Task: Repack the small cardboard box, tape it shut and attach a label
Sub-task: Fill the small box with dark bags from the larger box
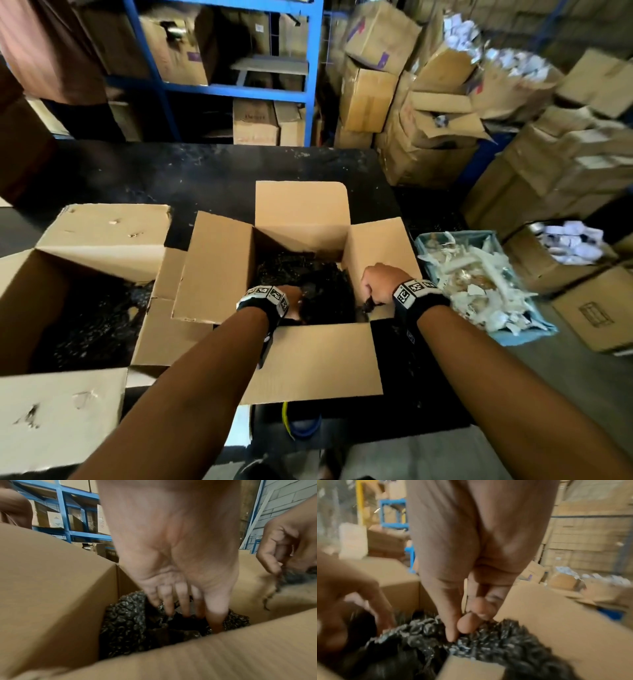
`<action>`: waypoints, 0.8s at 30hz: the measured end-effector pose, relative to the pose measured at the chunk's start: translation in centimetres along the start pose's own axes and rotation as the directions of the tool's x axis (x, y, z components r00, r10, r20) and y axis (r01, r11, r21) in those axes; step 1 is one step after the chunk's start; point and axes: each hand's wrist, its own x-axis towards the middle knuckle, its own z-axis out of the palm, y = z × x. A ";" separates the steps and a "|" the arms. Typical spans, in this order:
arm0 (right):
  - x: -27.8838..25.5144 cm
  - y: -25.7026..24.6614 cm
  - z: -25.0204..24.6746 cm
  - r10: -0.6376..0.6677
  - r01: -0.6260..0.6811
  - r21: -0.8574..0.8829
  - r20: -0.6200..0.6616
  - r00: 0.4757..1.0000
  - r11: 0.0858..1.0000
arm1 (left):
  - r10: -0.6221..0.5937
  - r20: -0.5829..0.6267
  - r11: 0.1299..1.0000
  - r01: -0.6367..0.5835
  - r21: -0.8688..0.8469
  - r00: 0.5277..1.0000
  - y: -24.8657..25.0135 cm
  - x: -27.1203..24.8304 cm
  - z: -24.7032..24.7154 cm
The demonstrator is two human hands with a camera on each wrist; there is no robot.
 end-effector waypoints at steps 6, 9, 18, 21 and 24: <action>-0.2 -2.1 -4.3 -0.026 0.139 0.524 -0.217 0.976 0.840 | 0.097 -0.139 0.990 -0.110 -0.088 0.986 -0.6 -2.1 -1.4; 0.5 -4.4 -6.9 0.097 0.306 0.746 -0.443 0.892 0.591 | 0.109 -0.203 0.985 -0.133 -0.109 0.973 -1.6 -2.8 -1.0; 0.1 -4.5 -3.9 0.204 0.206 0.835 -0.350 0.914 0.511 | 0.115 -0.264 0.985 -0.144 -0.092 0.958 -2.7 -3.4 0.7; -1.9 -2.8 -2.5 0.231 0.184 0.768 -0.398 0.888 0.614 | 0.138 -0.274 0.982 -0.168 -0.088 0.952 -1.4 -3.6 1.4; -3.9 -0.5 -1.3 0.233 0.174 0.715 -0.432 0.871 0.677 | 0.171 -0.306 0.971 -0.212 -0.108 0.937 1.1 -4.3 1.5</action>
